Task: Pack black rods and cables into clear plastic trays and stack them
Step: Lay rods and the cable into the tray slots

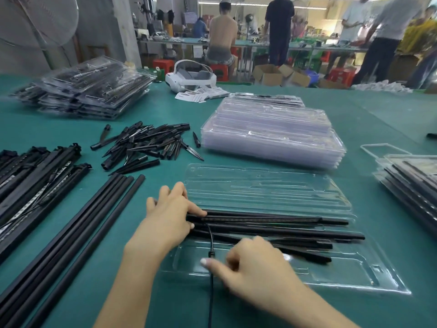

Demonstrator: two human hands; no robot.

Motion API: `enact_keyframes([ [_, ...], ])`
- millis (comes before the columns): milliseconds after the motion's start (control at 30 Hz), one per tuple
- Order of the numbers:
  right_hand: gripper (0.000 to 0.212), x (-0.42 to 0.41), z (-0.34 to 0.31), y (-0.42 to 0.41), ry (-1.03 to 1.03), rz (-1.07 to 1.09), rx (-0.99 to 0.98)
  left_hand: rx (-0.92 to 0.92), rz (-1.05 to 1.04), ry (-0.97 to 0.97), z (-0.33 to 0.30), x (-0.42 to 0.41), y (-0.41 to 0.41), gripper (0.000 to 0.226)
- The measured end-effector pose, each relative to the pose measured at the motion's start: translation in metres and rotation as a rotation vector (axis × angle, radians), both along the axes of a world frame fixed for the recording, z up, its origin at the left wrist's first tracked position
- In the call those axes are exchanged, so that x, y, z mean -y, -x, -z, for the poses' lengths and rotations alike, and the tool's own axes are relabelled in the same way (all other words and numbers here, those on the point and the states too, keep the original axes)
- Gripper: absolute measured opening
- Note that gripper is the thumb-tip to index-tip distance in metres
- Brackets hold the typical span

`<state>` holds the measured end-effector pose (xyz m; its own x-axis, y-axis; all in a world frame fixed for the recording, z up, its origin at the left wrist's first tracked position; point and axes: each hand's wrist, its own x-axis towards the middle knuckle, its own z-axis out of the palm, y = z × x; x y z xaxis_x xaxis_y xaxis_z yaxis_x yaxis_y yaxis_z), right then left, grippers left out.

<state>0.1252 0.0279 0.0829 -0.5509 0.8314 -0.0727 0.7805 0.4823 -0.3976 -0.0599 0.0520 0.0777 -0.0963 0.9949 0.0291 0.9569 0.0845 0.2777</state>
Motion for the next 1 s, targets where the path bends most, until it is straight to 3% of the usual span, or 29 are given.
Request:
enact_keyframes([
  [67, 0.054, 0.009, 0.002, 0.005, 0.004, -0.008, 0.020, -0.150, 0.075, -0.086, -0.002, -0.002, -0.008, 0.025],
  [133, 0.048, 0.013, 0.004, 0.006, -0.051, -0.026, 0.051, -0.184, 0.220, -0.203, -0.004, -0.006, -0.016, 0.024],
  [267, 0.046, 0.025, 0.010, 0.008, -0.048, -0.073, 0.128, 0.017, 0.459, -0.173, 0.007, -0.015, -0.030, 0.030],
  [367, 0.033, 0.028, 0.004, 0.005, 0.084, -0.038, 0.022, 0.149, 0.496, -0.080, 0.021, -0.016, -0.032, 0.035],
  [433, 0.034, 0.024, -0.001, -0.001, 0.348, 0.034, -0.244, 0.140, 0.494, -0.081, 0.027, -0.017, -0.031, 0.038],
  [567, 0.024, 0.026, -0.013, -0.016, 1.254, 0.249, -0.918, 0.163, 0.505, -0.102, 0.032, -0.020, -0.031, 0.058],
  [600, 0.023, 0.027, -0.014, -0.021, 1.399, 0.304, -1.023, 0.161, 0.511, -0.102, 0.033, -0.020, -0.031, 0.057],
  [667, 0.016, 0.023, -0.017, -0.036, 1.502, 0.401, -1.128, 0.138, 0.520, -0.087, 0.034, -0.021, -0.030, 0.045],
  [767, 0.023, 0.003, -0.022, -0.060, 1.512, 0.463, -1.165, 0.131, 0.525, -0.069, 0.034, -0.021, -0.028, 0.031],
  [833, 0.029, -0.007, -0.024, -0.072, 1.379, 0.430, -1.073, 0.126, 0.526, -0.066, 0.034, -0.022, -0.028, 0.032],
  [967, 0.012, -0.004, -0.009, -0.085, 0.403, 0.125, -0.456, 0.124, 0.527, -0.053, 0.034, -0.021, -0.028, 0.033],
  [1000, 0.010, 0.001, -0.005, -0.088, 0.258, 0.085, -0.386, 0.124, 0.526, -0.052, 0.034, -0.021, -0.029, 0.032],
])
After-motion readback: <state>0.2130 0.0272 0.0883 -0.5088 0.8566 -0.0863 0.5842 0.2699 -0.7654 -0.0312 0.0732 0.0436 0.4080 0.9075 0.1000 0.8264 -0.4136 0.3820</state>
